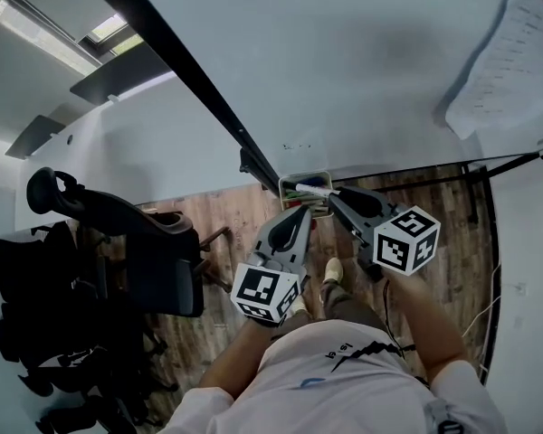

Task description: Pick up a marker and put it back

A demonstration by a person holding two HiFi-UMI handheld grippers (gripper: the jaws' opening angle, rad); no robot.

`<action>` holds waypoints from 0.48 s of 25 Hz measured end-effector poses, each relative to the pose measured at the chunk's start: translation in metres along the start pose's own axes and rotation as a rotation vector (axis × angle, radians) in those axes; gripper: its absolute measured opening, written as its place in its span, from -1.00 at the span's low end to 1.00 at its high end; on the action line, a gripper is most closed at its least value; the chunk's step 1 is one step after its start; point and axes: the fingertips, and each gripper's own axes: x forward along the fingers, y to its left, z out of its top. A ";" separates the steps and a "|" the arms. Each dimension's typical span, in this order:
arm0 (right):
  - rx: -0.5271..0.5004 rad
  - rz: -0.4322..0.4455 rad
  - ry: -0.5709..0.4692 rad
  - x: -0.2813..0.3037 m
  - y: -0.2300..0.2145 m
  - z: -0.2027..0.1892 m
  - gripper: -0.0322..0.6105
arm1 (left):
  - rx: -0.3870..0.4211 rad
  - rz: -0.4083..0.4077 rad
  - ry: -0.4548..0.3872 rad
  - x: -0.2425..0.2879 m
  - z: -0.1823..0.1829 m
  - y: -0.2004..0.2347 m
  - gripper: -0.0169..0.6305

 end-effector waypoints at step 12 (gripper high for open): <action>0.000 -0.007 -0.149 -0.051 0.050 0.026 -0.67 | 0.035 -0.116 -0.060 -0.038 0.041 -0.038 -0.91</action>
